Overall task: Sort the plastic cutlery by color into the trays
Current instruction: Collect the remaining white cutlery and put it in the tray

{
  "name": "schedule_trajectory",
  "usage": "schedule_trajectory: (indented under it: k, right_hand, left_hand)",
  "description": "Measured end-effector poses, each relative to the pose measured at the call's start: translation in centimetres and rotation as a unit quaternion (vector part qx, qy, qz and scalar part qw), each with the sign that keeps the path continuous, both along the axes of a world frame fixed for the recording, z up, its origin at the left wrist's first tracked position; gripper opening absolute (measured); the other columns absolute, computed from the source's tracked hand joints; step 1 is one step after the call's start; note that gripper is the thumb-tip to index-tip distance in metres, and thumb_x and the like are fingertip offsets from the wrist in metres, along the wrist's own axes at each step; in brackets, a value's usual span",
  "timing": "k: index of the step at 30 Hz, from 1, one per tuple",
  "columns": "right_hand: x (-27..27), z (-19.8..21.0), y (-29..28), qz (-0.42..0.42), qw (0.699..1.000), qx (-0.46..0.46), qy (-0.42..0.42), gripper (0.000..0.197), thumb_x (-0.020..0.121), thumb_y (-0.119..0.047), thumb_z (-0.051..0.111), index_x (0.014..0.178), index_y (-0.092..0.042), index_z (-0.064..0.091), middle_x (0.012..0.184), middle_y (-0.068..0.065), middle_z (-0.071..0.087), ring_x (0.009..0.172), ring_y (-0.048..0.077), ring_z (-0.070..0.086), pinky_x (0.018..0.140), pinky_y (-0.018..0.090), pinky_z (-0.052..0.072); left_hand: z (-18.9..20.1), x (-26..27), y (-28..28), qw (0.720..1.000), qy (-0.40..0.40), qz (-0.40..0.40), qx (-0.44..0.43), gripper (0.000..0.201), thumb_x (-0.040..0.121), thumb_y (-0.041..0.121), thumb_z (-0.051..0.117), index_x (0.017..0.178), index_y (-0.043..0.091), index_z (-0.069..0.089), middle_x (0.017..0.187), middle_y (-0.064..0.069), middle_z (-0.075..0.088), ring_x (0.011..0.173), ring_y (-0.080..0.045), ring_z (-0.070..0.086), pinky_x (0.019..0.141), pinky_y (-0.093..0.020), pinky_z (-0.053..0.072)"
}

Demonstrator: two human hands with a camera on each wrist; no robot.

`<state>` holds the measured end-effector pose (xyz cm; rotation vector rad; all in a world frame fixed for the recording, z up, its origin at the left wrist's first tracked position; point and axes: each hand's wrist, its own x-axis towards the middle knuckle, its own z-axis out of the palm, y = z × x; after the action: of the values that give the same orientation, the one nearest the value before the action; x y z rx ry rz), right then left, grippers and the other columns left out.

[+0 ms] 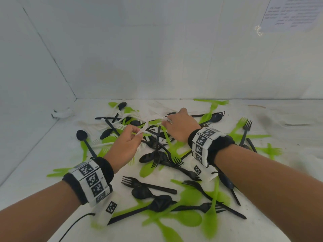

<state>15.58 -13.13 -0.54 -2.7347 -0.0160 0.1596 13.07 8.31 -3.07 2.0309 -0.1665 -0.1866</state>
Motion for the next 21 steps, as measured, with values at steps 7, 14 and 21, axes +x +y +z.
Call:
schedule_trajectory:
  k: [7,14,21]
  right_hand:
    - [0.3,2.0,0.5,-0.082,0.975,0.179,-0.102,0.057,0.102,-0.053,0.043,0.085,-0.008,0.073,0.083,0.011,0.071,0.074,0.026,0.063,0.076,0.038,0.052]
    - [-0.3,1.2,0.3,-0.157,0.940,0.294,-0.080,0.058,0.101,-0.057,0.046,0.065,-0.014,0.062,0.052,-0.009,0.051,0.061,0.019,0.052,0.070,0.033,0.044]
    - [-0.5,-1.0,1.7,-0.116,0.968,0.224,0.015,0.025,0.106,-0.028,0.042,0.108,-0.006,0.053,0.089,0.010,0.070,0.077,0.022,0.062,0.069,0.036,0.047]
  left_hand:
    - [0.1,1.4,1.0,1.000,-0.004,-0.015,-0.012,0.024,0.103,0.036,0.054,0.099,0.013,0.058,0.070,0.005,0.044,0.057,-0.009,0.036,0.062,-0.031,0.034]
    - [-0.3,2.4,1.6,0.999,-0.004,-0.043,-0.023,0.023,0.102,0.036,0.057,0.090,0.016,0.057,0.066,0.007,0.045,0.053,-0.008,0.037,0.061,-0.034,0.035]
    - [0.5,3.0,2.8,0.993,-0.082,-0.054,0.069,0.037,0.103,0.043,0.051,0.081,0.014,0.050,0.065,0.005,0.041,0.055,-0.007,0.038,0.060,-0.030,0.037]
